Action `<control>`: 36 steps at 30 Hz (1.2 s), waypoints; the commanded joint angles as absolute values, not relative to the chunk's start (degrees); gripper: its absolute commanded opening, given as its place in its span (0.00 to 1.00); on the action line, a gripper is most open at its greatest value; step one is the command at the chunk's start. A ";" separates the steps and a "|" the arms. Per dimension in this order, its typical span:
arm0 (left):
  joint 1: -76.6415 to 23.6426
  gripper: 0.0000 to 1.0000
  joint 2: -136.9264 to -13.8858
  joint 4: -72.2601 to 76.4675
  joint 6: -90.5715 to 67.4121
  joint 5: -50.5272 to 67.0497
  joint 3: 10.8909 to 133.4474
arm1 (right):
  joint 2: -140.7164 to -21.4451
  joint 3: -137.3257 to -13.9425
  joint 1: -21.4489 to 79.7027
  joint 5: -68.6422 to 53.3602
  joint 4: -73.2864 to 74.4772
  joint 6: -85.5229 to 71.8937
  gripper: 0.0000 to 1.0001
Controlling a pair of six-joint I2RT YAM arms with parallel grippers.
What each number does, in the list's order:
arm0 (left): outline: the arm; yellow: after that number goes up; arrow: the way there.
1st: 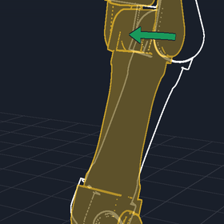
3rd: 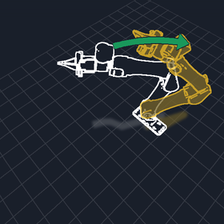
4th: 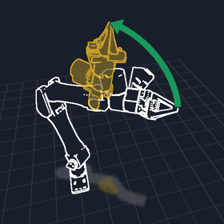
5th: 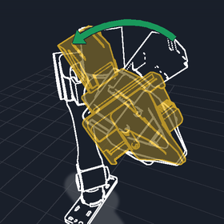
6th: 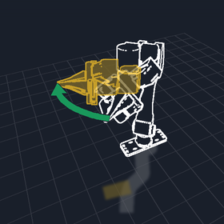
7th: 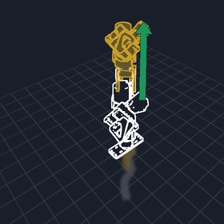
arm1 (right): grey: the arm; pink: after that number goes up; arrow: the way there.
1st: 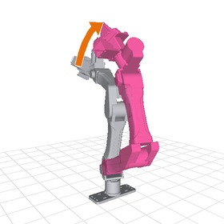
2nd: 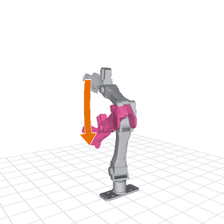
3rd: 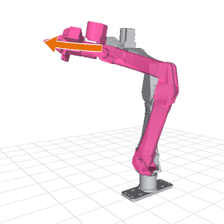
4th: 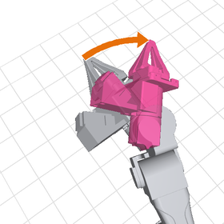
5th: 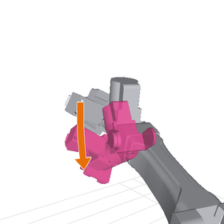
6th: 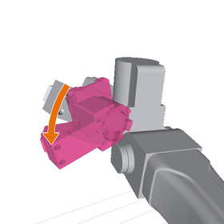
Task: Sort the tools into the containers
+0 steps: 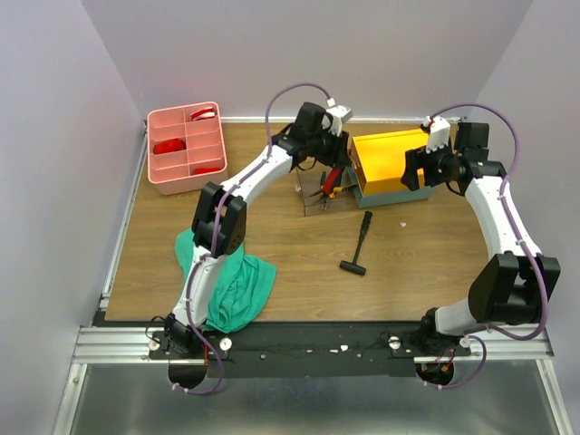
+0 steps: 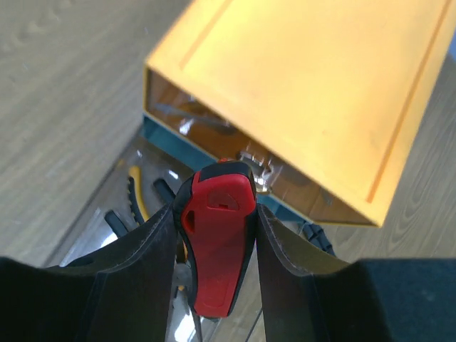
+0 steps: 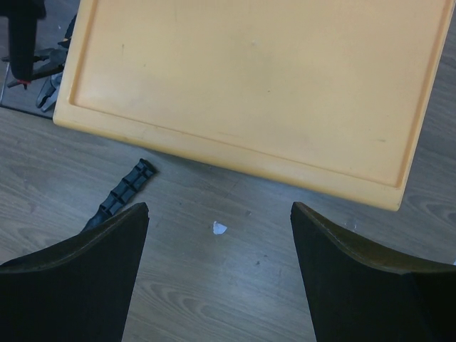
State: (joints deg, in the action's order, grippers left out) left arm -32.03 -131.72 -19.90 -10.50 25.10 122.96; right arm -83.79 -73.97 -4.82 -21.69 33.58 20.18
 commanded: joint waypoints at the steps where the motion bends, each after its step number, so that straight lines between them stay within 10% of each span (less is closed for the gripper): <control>1: -32.61 0.01 -131.40 -21.53 -7.47 21.36 119.63 | -82.09 -72.86 -4.48 -21.09 33.22 20.65 0.88; 9: -32.78 0.62 -130.79 -24.44 -5.71 20.48 122.17 | -83.14 -74.62 -4.48 -20.92 33.14 20.48 0.88; 20: -29.98 0.73 -115.42 -22.77 -4.04 15.22 111.12 | -84.99 -78.48 -6.94 -15.47 26.55 15.91 0.89; 23: -27.17 0.68 -111.36 -21.44 -6.76 11.17 102.15 | -86.39 -80.85 -8.00 -14.60 24.88 13.72 0.89; 29: -22.94 0.00 -112.76 -21.53 -5.46 8.88 94.66 | -91.31 -84.63 -9.75 -9.68 24.61 13.80 0.86; 31: -22.68 0.00 -114.43 -20.92 -4.40 8.96 94.57 | -92.98 -84.99 -10.63 -9.41 24.26 13.80 0.80; 35: -22.68 0.00 -118.12 -20.65 -3.25 11.16 96.06 | -95.44 -86.65 -11.69 -10.97 24.34 14.50 0.44; 36: -22.68 0.00 -119.43 -20.31 -3.34 12.21 96.33 | -96.15 -87.18 -11.86 -11.42 24.61 15.29 0.23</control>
